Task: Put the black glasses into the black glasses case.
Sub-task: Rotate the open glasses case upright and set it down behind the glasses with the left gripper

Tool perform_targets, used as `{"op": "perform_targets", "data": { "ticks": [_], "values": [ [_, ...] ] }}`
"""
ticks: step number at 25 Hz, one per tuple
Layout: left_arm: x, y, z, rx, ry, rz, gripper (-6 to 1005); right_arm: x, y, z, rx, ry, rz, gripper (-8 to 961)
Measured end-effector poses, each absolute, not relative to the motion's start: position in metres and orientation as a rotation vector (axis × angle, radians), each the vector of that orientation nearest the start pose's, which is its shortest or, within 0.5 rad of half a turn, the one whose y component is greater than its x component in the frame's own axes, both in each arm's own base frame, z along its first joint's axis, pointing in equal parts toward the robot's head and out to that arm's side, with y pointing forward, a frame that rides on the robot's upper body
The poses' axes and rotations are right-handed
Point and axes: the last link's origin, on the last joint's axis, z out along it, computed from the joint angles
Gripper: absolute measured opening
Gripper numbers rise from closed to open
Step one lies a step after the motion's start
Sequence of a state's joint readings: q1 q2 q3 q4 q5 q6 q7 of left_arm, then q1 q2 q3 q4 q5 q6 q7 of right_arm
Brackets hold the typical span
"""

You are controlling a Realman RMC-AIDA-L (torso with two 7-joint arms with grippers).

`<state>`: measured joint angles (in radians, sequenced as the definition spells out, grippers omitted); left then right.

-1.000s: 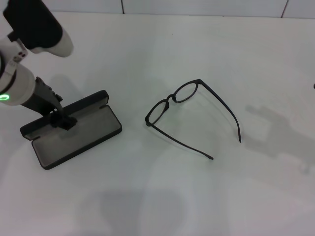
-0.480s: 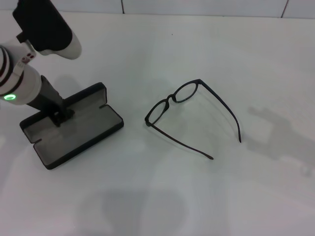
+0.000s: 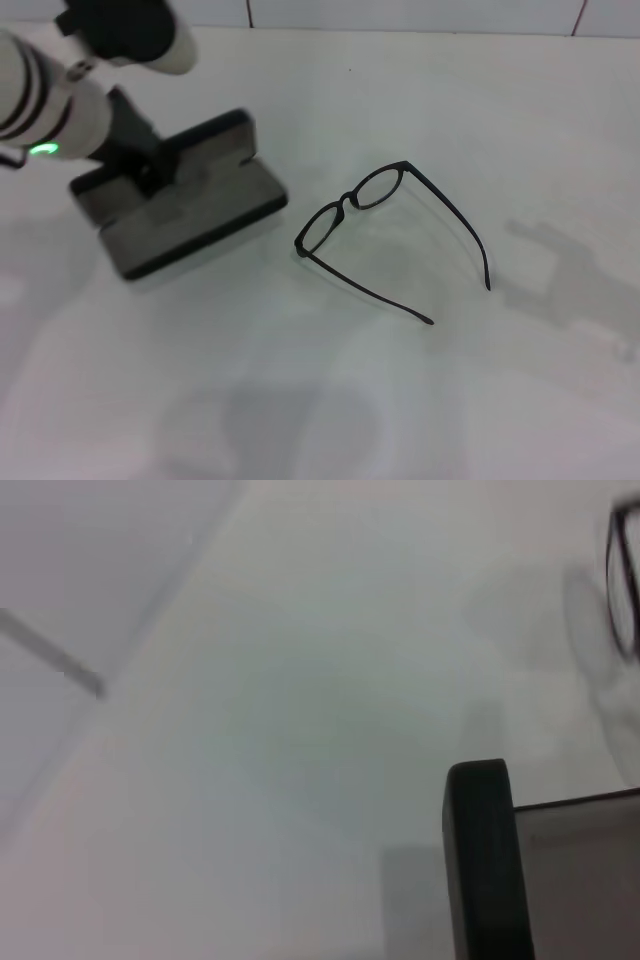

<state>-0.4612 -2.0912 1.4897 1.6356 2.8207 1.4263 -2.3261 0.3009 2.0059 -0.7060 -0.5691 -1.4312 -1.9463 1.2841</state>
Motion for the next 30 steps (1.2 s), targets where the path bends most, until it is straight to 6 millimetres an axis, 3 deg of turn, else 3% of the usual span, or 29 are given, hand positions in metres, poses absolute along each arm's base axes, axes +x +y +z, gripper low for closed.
{"op": "perform_targets", "data": {
  "ticks": [8,11,20,30],
  "values": [
    [-0.118,0.387,-0.007,-2.377,0.086,0.414,79,0.268,0.247,0.064,-2.505,0.39,1.456,842],
    [-0.107,0.398,-0.024,-2.356,0.214,0.379,80,0.268,0.24,0.059,-2.547,0.38,1.463,842],
    [-0.107,0.418,-0.065,-2.344,0.388,0.392,78,0.269,0.235,0.048,-2.544,0.412,1.498,842],
    [-0.114,0.412,-0.092,-2.384,0.467,0.43,79,0.269,0.236,0.048,-2.543,0.414,1.498,842]
  ]
}}
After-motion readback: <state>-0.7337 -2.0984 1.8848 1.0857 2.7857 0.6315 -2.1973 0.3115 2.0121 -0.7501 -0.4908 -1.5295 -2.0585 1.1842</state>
